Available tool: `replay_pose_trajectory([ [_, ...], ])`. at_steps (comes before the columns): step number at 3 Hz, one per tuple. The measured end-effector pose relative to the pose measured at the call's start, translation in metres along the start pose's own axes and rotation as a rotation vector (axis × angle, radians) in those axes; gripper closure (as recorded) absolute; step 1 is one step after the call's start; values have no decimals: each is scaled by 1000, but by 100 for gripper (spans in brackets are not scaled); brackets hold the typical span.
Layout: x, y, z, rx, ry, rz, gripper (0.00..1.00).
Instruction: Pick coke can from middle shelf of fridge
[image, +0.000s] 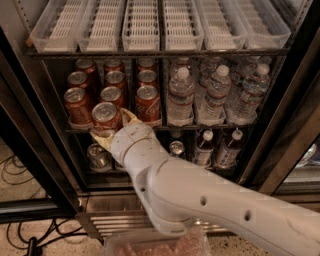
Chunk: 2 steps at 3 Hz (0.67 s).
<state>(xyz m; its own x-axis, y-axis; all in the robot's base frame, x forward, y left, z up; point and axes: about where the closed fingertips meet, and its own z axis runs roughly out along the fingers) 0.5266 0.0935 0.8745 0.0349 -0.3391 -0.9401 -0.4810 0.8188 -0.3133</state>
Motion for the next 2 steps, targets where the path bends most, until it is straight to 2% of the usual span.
replay_pose_trajectory([
  [1,-6,14,-4,-72,-30,-10,100],
  [2,-6,14,-4,-73,-30,-9,100],
])
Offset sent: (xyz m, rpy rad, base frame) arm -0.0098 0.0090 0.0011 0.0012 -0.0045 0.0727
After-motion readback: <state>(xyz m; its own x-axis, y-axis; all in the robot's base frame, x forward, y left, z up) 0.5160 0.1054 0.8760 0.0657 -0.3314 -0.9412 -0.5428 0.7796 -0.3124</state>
